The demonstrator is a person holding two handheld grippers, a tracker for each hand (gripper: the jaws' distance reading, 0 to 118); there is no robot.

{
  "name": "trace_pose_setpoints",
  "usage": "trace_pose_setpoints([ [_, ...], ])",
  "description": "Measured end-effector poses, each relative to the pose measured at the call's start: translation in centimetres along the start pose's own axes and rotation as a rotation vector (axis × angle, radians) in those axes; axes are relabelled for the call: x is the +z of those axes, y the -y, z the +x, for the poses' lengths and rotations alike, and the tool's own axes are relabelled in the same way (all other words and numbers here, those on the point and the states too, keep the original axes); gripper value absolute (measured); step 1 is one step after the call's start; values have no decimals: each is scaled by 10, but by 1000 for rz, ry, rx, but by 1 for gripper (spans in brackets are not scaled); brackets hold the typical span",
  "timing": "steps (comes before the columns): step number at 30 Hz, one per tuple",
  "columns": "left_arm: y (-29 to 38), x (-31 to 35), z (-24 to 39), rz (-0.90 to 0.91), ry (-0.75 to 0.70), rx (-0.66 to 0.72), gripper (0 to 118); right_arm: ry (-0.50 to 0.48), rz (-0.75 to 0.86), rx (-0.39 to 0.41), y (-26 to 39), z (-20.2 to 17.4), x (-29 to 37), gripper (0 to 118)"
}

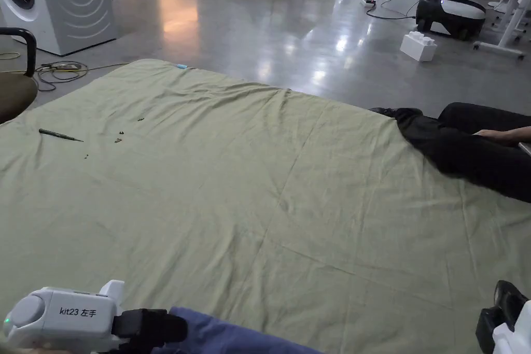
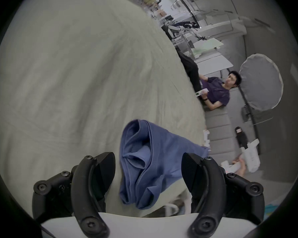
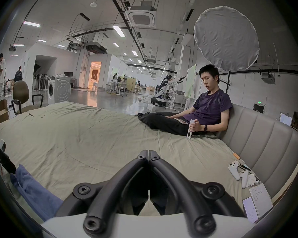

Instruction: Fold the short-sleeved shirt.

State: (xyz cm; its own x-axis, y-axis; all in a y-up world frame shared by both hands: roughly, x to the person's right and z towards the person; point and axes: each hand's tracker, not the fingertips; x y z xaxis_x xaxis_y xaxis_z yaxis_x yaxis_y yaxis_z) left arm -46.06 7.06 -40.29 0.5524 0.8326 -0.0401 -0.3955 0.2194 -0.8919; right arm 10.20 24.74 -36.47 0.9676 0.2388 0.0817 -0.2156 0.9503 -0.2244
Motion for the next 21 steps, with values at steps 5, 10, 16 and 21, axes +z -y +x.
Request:
trace_pose_setpoints([
  [5,2,-13,-14,-19,135,106,49,4,-2,6,1,0,1,0],
  [10,12,-33,-8,-47,13,44,14,7,-13,0,2,0,1,0],
  [16,10,-29,9,-30,-32,-36,9,11,-17,-8,2,0,0,0],
  [21,4,-16,40,-25,-89,-110,9,10,-17,-15,2,3,-2,0],
])
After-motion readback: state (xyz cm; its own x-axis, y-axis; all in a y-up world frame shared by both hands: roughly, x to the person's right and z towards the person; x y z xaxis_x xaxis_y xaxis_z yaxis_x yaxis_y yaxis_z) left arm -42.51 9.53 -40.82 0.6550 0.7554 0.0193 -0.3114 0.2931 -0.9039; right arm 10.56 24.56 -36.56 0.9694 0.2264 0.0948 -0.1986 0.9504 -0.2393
